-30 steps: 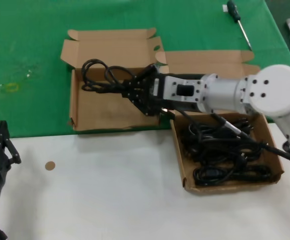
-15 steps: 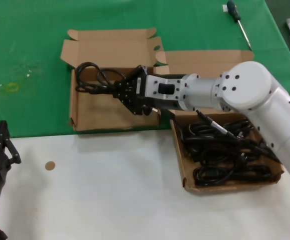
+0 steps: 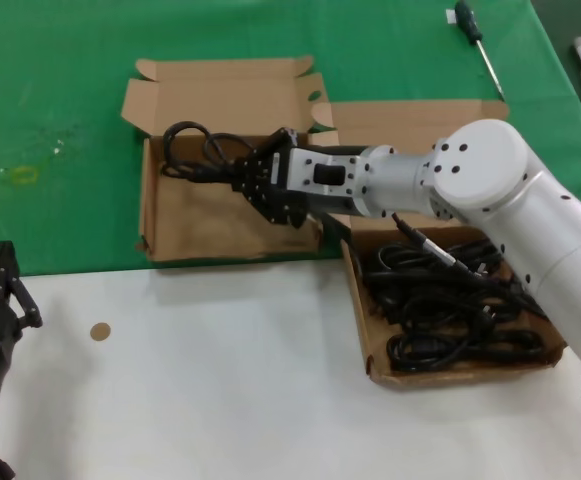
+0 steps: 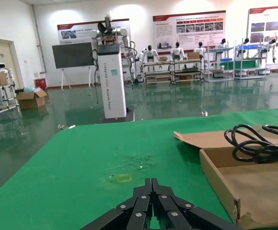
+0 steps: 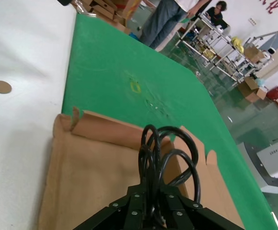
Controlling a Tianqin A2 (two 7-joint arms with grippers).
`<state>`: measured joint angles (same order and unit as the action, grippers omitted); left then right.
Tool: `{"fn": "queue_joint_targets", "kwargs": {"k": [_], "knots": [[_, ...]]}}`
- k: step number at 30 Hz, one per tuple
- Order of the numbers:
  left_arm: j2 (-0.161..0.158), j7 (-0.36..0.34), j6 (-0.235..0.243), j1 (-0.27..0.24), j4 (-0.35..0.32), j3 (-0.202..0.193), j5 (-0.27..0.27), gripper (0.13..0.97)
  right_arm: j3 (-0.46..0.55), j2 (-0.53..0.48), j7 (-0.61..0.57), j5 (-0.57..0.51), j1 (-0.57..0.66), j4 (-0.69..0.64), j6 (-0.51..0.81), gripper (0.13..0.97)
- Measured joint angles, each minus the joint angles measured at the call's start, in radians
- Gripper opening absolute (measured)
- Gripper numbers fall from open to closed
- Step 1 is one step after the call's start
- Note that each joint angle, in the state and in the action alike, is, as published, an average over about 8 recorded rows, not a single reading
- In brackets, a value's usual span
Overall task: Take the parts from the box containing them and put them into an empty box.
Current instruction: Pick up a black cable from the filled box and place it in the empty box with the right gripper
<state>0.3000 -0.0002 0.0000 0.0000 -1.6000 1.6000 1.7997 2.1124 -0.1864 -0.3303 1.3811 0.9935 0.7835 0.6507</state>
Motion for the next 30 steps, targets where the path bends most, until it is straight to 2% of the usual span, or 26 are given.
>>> {"fn": "queue_joint_targets", "kwargs": {"k": [5, 13, 17, 25, 26, 30], "knots": [[0.0, 0.0, 0.0, 0.0, 0.0, 0.0, 0.0, 0.152, -0.006, 0.007, -0.01, 0.004, 0.007, -0.022, -0.008, 0.192], [0.0, 0.0, 0.0, 0.0, 0.0, 0.0, 0.0, 0.152, -0.014, 0.004, -0.02, 0.014, 0.005, -0.022, -0.01, 0.278], [0.0, 0.0, 0.0, 0.0, 0.0, 0.0, 0.0, 0.152, -0.016, -0.009, 0.003, 0.009, 0.0, 0.01, -0.008, 0.278], [0.0, 0.0, 0.0, 0.0, 0.0, 0.0, 0.0, 0.152, -0.022, -0.051, 0.089, -0.015, -0.015, 0.11, -0.007, 0.435], [0.0, 0.0, 0.0, 0.0, 0.0, 0.0, 0.0, 0.152, -0.023, -0.054, 0.095, -0.016, -0.016, 0.116, -0.007, 0.435], [0.0, 0.0, 0.0, 0.0, 0.0, 0.0, 0.0, 0.154, -0.024, -0.059, 0.105, -0.018, -0.019, 0.127, -0.008, 0.545]]}}
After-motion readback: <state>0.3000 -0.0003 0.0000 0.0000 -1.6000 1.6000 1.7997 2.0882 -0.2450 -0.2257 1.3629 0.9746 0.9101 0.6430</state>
